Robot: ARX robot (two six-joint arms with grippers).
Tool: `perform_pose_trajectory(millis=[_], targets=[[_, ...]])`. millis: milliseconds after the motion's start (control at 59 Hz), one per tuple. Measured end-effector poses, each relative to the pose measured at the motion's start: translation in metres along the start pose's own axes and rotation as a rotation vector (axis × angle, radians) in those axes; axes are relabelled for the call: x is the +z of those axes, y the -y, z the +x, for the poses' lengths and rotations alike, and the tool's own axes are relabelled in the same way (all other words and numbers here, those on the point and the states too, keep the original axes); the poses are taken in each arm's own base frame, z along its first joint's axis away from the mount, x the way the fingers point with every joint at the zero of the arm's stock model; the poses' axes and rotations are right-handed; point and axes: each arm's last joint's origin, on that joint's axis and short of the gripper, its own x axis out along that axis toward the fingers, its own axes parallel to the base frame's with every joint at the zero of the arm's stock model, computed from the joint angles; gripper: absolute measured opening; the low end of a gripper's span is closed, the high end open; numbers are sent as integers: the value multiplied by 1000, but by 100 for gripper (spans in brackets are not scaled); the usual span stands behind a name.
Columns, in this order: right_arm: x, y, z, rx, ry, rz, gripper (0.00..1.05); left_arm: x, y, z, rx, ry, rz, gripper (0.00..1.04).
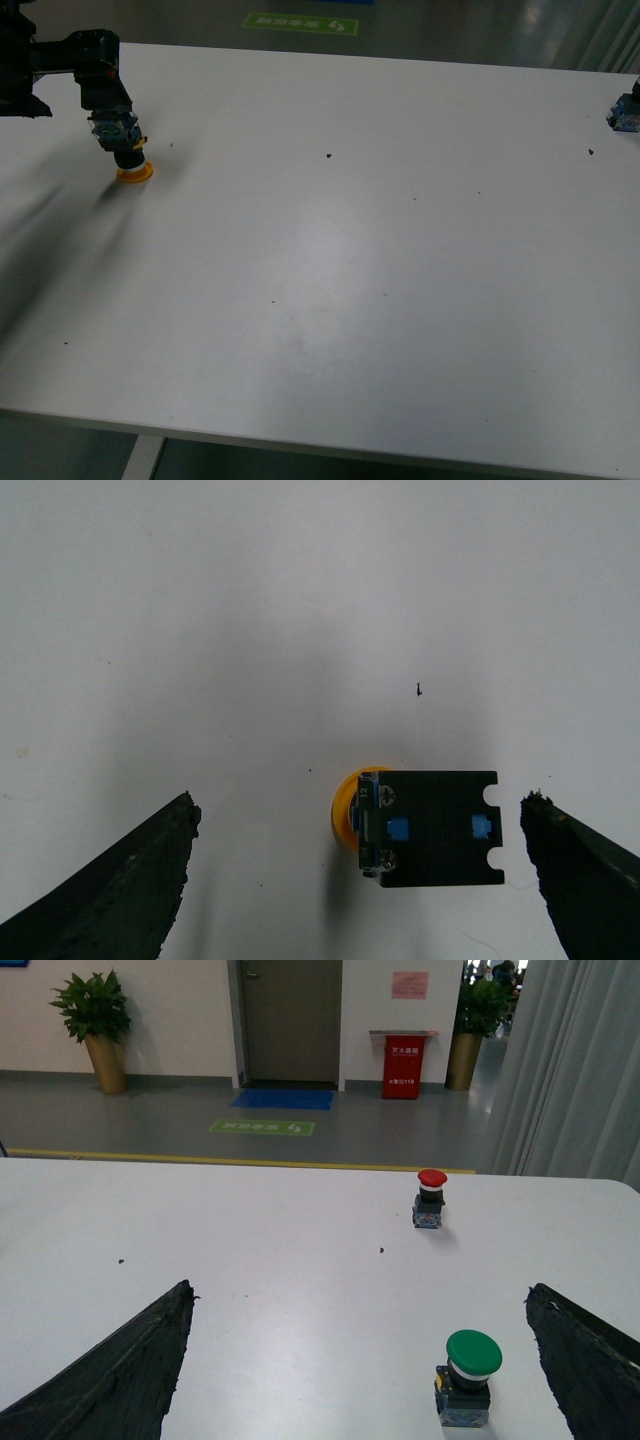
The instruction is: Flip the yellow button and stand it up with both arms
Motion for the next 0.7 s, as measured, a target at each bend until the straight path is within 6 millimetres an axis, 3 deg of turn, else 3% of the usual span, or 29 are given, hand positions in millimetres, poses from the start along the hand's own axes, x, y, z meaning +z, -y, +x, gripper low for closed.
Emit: perform_pose_trajectory(millis=[695], targets=[[0, 0, 0, 0, 0, 0, 97, 8, 19, 14, -22, -53, 41, 98]])
